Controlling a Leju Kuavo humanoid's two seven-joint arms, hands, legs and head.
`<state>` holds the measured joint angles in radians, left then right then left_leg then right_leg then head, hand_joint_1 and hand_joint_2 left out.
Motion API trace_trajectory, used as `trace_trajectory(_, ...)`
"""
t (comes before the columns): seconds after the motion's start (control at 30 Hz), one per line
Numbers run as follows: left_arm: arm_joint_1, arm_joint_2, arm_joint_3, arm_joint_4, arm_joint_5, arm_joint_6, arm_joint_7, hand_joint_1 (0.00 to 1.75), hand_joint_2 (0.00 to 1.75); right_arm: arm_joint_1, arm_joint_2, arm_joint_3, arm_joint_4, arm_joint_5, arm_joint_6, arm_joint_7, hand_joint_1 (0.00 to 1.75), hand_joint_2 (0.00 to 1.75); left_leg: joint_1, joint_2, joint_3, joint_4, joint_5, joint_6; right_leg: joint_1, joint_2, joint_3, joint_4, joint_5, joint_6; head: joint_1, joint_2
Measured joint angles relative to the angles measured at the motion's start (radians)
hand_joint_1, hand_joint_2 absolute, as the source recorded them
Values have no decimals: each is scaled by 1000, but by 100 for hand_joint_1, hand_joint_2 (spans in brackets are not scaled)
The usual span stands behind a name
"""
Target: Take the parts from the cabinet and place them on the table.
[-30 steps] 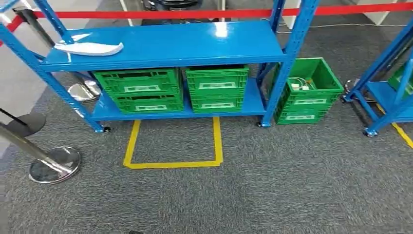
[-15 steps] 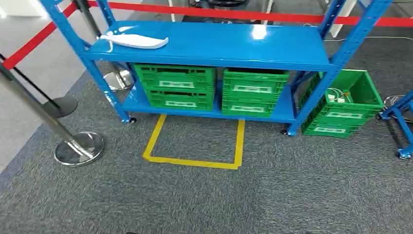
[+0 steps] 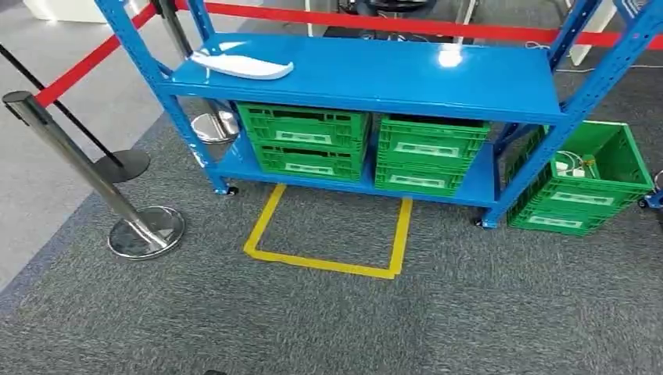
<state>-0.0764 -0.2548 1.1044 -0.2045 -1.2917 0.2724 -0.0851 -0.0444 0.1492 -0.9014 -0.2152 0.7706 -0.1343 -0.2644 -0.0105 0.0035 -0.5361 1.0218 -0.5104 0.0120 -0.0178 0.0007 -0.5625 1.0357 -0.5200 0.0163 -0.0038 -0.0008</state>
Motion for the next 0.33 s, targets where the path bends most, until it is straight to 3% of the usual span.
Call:
trace_trajectory(0.13, -3, 3, -1, 0, -5, -1, 1, 0, 0, -2, 2, 4, 0, 20, -29, 27, 0, 175, -1, 0, 2, -2, 0, 34, 2, 0, 3, 0, -3, -2, -3, 0)
trace_trajectory(0.27, -2, 3, -3, 0, -6, -2, 1, 0, 0, -3, 2, 4, 0, 17, -30, 29, 0, 175, 0, 0, 2, -3, 2, 34, 7, 0, 4, 1, -6, -10, -2, 0)
trace_trajectory(0.33, -3, 3, -4, 0, -6, -2, 2, 0, 0, -4, 2, 4, 0, 18, -34, 29, 0, 175, 1, 0, 2, -4, 3, 26, 8, -1, 4, 1, -7, -10, -2, 0)
